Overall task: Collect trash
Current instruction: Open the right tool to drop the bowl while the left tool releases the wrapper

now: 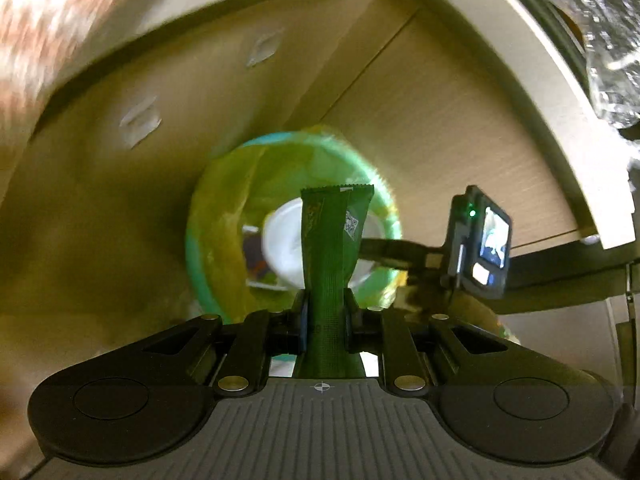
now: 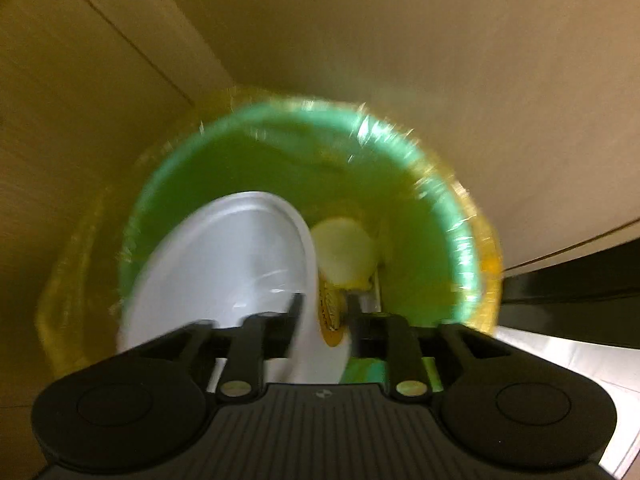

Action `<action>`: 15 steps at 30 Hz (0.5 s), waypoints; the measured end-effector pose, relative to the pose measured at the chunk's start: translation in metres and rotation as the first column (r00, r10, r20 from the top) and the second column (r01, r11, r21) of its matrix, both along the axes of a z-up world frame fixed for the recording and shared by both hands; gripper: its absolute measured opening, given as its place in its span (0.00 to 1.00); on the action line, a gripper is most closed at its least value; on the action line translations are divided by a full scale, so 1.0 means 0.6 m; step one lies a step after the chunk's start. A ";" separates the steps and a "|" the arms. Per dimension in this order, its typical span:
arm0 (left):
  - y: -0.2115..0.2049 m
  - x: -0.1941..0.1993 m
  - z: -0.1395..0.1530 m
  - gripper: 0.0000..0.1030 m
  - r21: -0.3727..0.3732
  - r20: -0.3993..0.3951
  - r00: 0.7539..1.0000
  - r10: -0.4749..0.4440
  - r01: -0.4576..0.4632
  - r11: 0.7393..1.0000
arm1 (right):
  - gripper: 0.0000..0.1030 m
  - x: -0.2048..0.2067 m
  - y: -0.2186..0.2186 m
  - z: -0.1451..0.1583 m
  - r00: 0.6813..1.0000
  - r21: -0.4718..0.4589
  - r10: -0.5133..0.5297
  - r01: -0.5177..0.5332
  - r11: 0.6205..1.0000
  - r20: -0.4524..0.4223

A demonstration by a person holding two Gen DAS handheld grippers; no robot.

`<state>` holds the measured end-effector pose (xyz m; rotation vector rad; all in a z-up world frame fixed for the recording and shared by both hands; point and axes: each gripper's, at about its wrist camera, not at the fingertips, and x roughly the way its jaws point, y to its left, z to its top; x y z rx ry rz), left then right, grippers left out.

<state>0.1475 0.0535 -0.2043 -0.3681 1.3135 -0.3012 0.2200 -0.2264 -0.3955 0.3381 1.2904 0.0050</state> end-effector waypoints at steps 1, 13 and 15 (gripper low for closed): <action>0.001 -0.001 -0.007 0.19 0.005 -0.015 1.000 0.005 -0.005 1.000 | 0.32 0.003 0.004 -0.006 1.000 -0.023 0.002 -0.003 1.000 -0.009; -0.043 0.005 -0.023 0.19 0.034 -0.031 0.999 -0.013 0.014 0.999 | 0.29 -0.075 -0.070 0.017 0.996 0.053 -0.092 0.091 0.994 0.012; -0.043 0.000 -0.023 0.19 0.036 -0.031 0.999 -0.016 0.017 0.999 | 0.21 -0.064 -0.066 0.019 0.997 0.097 -0.074 0.072 0.993 0.020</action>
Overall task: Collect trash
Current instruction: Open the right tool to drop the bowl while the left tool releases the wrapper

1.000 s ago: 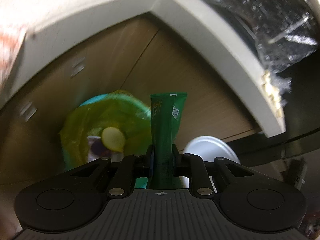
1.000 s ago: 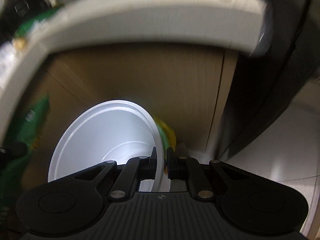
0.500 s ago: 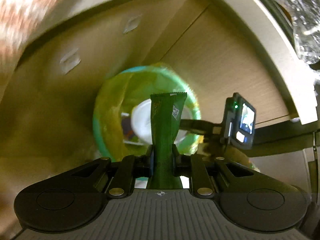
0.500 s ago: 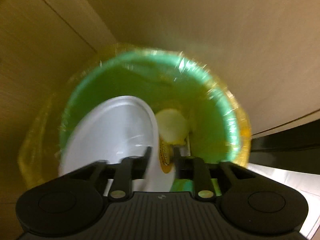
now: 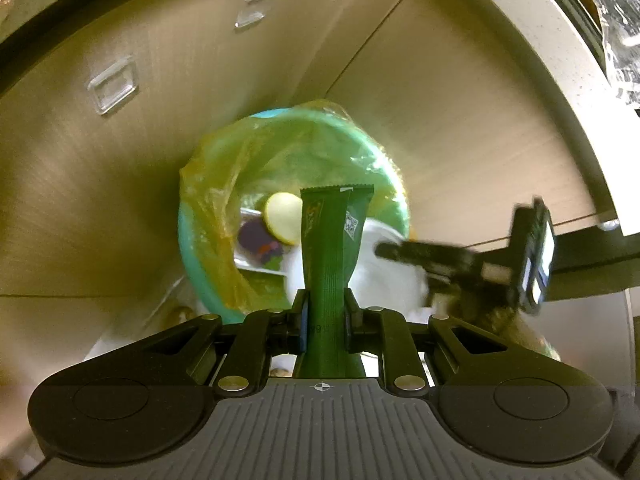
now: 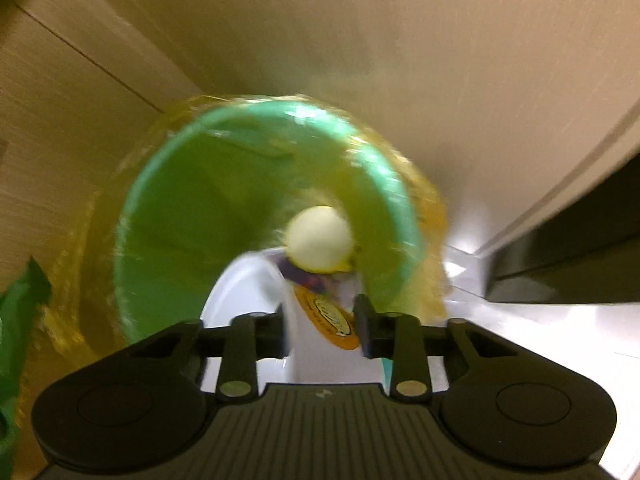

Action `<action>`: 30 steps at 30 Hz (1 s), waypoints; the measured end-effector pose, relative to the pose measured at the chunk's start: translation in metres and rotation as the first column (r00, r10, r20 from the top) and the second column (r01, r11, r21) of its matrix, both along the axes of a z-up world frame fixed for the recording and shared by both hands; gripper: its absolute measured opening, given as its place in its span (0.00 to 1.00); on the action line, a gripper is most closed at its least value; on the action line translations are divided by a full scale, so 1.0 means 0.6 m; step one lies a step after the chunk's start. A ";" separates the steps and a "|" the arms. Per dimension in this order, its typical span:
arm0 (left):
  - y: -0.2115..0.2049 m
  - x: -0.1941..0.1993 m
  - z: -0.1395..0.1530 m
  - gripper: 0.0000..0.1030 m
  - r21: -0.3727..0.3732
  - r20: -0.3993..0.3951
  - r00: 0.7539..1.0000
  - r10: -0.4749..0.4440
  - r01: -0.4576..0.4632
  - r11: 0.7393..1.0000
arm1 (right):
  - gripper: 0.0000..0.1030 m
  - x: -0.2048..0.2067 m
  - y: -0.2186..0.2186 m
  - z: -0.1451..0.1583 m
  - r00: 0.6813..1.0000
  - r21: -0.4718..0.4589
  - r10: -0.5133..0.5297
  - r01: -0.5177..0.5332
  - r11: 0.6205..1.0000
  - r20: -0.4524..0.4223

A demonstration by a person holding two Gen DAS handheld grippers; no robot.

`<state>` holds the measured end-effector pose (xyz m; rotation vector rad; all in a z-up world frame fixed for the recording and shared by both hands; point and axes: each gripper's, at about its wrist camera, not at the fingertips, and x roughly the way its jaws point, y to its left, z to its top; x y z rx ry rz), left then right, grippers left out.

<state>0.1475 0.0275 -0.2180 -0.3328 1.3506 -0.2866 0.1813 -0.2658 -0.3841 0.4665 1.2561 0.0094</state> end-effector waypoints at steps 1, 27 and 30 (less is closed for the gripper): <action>0.002 -0.002 -0.001 0.19 0.003 -0.005 1.000 0.005 -0.005 1.000 | 0.17 0.008 0.005 -0.001 1.000 0.015 0.012 -0.012 1.000 0.004; 0.011 0.012 -0.197 0.19 -0.071 0.005 1.000 0.015 -0.014 0.997 | 0.11 0.175 0.100 -0.294 0.974 -0.011 0.044 -0.048 0.999 -0.220; 0.013 0.014 -0.194 0.19 -0.079 -0.034 0.999 0.022 -0.024 0.997 | 0.15 0.171 0.090 -0.291 0.958 0.007 0.047 -0.047 0.999 -0.281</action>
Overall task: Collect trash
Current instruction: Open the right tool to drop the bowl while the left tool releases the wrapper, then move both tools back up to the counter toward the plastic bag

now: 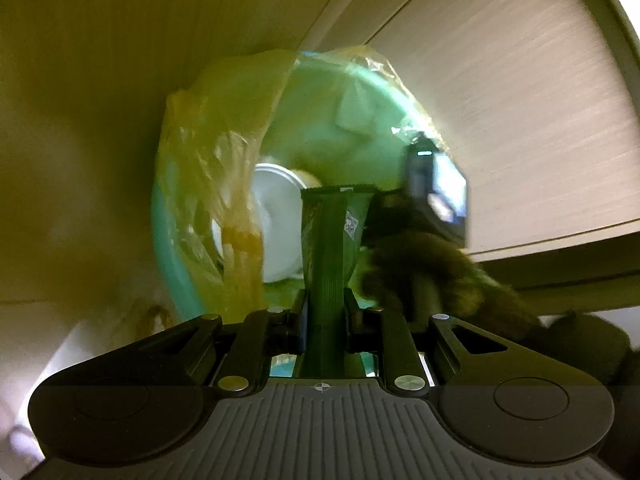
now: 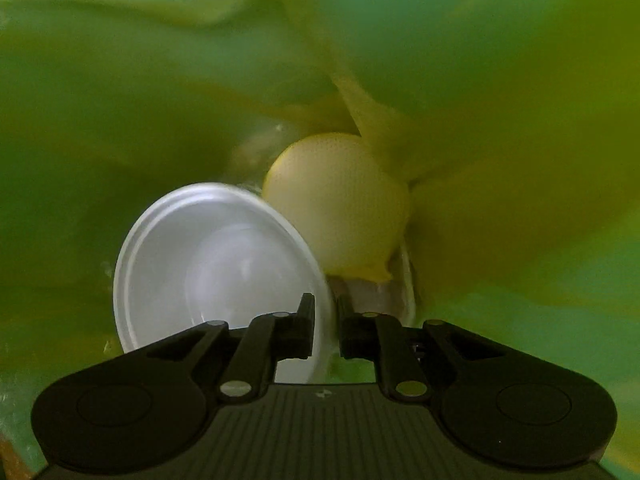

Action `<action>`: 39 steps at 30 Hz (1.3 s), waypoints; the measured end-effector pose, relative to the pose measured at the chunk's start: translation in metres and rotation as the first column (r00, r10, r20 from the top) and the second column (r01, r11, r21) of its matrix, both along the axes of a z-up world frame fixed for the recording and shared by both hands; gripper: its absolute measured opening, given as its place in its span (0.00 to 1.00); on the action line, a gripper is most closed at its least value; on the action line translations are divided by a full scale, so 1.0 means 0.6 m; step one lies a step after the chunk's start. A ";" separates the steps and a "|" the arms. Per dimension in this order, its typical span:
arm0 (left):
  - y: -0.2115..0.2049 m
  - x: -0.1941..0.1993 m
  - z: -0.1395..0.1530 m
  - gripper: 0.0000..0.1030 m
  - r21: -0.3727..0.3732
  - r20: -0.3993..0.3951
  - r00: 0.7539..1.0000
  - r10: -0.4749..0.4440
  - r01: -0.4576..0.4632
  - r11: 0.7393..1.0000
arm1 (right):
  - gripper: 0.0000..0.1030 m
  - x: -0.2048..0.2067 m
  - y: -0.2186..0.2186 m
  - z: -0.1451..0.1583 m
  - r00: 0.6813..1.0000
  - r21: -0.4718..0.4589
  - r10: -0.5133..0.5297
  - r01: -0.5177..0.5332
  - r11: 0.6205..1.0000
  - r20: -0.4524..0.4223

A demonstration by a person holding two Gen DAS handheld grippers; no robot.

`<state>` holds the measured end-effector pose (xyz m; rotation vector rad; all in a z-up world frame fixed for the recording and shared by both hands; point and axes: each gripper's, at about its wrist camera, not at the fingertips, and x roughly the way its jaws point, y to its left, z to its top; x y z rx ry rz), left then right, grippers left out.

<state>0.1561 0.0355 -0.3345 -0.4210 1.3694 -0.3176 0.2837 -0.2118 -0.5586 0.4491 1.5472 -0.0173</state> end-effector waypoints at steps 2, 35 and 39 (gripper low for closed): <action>-0.001 0.005 0.004 0.19 0.000 -0.038 0.999 0.017 -0.017 1.000 | 0.36 -0.019 -0.005 0.047 0.999 0.017 0.021 -0.021 1.000 0.032; -0.023 0.012 0.179 0.25 -0.051 -0.061 0.984 0.169 -0.172 0.984 | 0.48 -0.338 -0.161 0.506 0.959 -0.056 -0.047 0.066 0.996 0.280; -0.013 0.014 0.301 0.25 -0.080 0.117 0.990 0.074 -0.065 0.995 | 0.48 -0.306 -0.119 0.564 0.928 -0.115 0.044 -0.001 0.993 0.371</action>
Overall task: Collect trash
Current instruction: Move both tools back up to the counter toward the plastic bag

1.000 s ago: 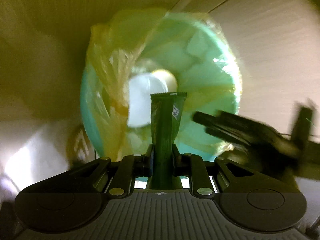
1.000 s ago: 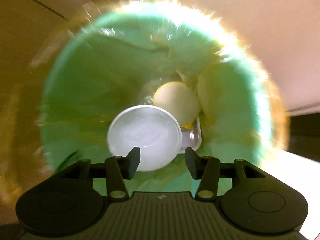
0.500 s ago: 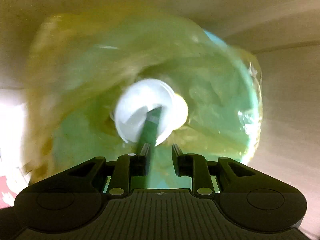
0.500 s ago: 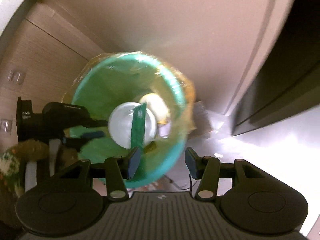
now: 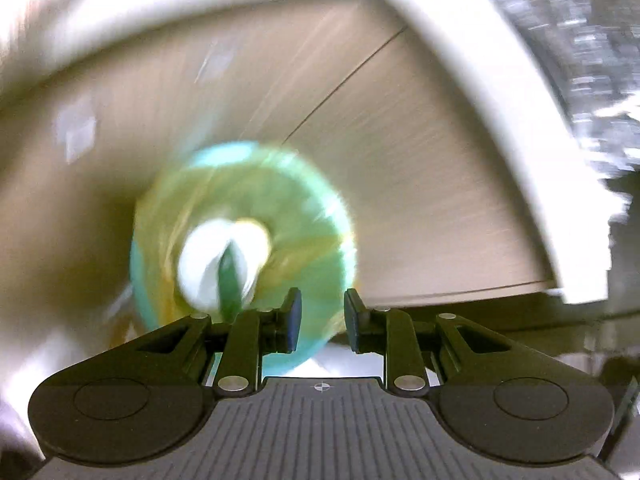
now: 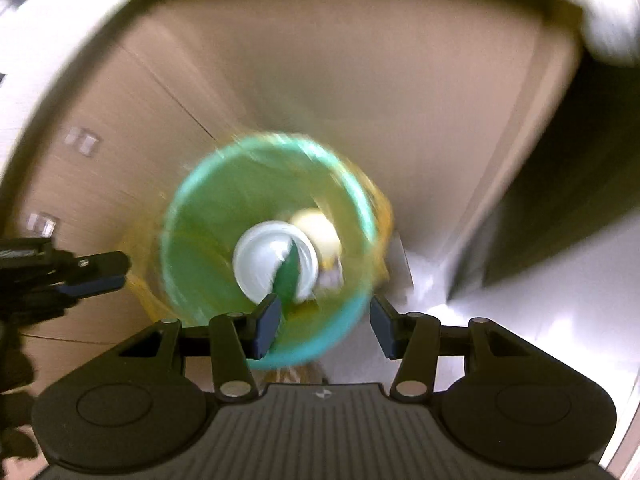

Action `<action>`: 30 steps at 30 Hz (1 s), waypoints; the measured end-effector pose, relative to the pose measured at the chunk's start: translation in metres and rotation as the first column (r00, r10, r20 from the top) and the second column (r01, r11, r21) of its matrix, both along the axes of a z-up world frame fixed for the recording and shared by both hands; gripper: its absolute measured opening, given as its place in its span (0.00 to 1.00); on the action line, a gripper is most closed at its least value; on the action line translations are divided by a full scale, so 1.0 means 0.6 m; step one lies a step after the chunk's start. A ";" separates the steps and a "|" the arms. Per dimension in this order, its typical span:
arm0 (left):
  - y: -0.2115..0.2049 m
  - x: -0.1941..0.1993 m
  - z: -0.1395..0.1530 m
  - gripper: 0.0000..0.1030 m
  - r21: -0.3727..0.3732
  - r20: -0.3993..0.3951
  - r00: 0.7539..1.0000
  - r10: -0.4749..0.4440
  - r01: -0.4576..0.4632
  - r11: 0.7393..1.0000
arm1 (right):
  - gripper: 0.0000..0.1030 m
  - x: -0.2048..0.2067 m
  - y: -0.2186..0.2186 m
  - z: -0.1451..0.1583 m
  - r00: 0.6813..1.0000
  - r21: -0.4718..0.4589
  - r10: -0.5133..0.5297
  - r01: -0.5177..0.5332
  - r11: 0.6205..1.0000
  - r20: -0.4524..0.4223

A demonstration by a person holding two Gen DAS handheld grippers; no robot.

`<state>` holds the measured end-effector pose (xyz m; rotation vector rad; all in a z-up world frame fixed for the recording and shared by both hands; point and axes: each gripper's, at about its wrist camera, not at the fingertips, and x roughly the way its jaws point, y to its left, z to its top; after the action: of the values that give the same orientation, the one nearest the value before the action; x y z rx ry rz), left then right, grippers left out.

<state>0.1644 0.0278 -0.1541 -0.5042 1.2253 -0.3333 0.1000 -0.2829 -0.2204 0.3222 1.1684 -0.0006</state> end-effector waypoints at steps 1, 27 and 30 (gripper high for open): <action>0.007 0.004 0.035 0.25 -0.004 0.065 0.998 -0.021 0.022 1.000 | 0.48 0.007 0.013 0.018 0.999 -0.015 0.017 -0.016 1.000 0.030; 0.229 0.158 0.204 0.26 0.018 0.501 0.845 0.189 -0.228 0.974 | 0.61 0.222 0.282 0.403 0.837 -0.185 0.150 -0.059 0.981 0.527; 0.222 0.156 0.194 0.26 0.029 0.493 0.848 0.192 -0.237 0.971 | 0.61 0.269 0.282 0.403 0.836 -0.188 0.175 -0.089 0.978 0.520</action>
<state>0.2581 0.1609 -0.0376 -0.4403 0.6781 -0.1949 0.2612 -0.1136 0.0214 0.0866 0.6235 0.1133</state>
